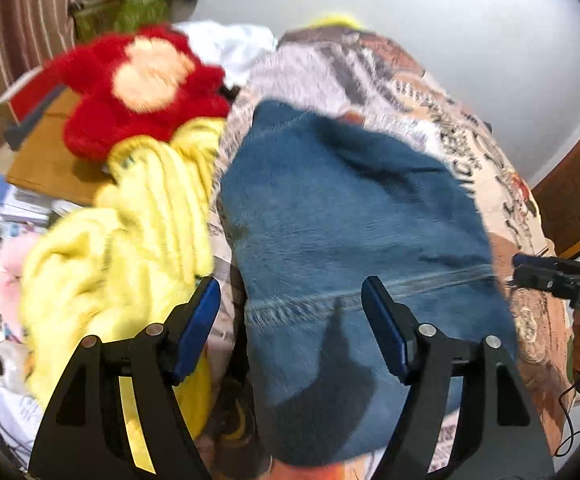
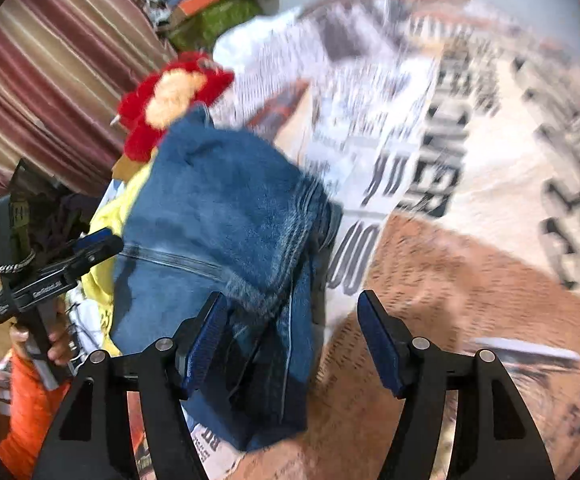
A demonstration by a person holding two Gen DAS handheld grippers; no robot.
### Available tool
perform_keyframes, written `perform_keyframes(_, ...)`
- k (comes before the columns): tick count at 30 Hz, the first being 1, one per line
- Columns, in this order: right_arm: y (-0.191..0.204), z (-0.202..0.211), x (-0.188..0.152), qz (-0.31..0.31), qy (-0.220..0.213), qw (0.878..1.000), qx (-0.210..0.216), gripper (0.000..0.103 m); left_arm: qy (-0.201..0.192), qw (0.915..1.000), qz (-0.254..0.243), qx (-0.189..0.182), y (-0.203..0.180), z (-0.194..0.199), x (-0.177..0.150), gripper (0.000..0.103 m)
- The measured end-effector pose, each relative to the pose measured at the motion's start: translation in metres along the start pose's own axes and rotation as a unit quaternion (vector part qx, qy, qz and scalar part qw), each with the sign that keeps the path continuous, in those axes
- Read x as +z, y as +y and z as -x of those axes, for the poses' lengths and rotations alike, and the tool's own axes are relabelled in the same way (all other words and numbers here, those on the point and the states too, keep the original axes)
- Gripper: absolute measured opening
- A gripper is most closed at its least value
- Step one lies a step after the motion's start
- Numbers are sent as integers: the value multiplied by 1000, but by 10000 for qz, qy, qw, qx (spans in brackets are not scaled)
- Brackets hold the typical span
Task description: Fold large clothes
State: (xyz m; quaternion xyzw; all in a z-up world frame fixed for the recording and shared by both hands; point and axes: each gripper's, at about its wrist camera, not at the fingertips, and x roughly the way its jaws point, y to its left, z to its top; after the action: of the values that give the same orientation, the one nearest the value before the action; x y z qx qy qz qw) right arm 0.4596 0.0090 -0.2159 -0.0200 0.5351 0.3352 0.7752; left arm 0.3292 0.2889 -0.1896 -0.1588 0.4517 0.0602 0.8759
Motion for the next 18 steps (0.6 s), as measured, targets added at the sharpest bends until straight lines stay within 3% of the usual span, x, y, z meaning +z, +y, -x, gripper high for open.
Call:
perform_keyframes(4, 22, 66, -12, 181, -776, 9968, 42, 65, -664, 9976, -190, 65, -18, 61, -4, 73)
perform_keyframes(8, 58, 130, -26, 329, -1643, 9855, 248, 65, -1435, 9890, -366, 48, -48, 127, -8, 73)
perform_keyframes(14, 112, 210, -65, 665, -2782, 9570, 487, 65, -2609, 9632, -642, -30, -95, 221, -37, 73)
perform_keyframes(18, 140, 248, -102, 928, -3276, 9389, 502, 65, -3380, 9369, -882, 151, -123, 272, -76, 73)
